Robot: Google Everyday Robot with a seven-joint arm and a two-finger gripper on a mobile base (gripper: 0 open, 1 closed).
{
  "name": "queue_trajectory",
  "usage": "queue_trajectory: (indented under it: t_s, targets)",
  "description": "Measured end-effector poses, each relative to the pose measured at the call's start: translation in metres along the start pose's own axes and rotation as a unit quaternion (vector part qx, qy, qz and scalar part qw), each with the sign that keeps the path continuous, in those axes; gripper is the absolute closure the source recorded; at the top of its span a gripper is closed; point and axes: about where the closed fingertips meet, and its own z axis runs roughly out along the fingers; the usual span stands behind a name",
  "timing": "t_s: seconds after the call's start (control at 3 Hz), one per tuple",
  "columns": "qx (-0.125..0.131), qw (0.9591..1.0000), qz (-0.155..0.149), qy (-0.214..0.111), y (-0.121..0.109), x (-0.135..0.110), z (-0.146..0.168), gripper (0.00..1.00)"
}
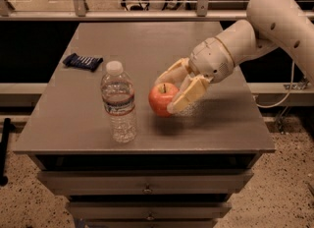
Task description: Move apple near water bottle
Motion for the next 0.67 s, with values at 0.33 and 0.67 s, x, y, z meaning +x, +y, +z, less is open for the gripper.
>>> queue_trajectory:
  t_s: [0.33, 0.67]
  targets:
    - [-0.012, 0.9999, -0.004, -0.007, 0.010, 0.005, 0.012, 1.00]
    - [-0.007, 0.9997, -0.006, -0.022, 0.015, 0.009, 0.026, 0.78]
